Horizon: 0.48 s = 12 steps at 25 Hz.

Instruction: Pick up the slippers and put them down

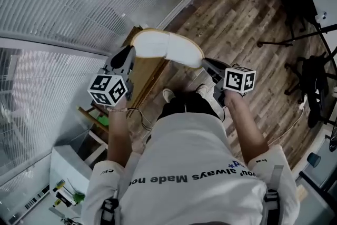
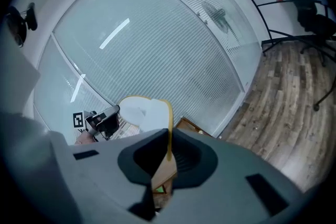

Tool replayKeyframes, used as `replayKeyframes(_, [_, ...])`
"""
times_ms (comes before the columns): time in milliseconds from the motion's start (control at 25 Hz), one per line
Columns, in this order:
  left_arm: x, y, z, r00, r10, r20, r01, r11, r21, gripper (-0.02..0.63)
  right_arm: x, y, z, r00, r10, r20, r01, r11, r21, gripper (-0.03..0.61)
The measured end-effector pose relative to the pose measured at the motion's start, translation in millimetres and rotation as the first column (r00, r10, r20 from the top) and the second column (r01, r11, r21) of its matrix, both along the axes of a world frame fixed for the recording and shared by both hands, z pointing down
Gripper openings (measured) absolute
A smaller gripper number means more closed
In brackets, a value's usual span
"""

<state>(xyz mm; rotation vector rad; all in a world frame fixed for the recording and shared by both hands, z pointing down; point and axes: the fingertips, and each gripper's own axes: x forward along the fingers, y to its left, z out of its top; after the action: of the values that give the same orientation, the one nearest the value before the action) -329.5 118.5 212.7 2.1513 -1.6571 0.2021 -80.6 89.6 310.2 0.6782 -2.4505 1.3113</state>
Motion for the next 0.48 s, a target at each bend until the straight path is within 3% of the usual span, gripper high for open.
replayKeyframes(480, [136.2, -71.9, 10.2, 0.984, 0.176, 0.006, -0.175, 0.984, -0.020, 0.043, 136.0, -28.5, 7.9, 0.984, 0.180, -0.002, -0.180, 0.984, 0.001, 0.028])
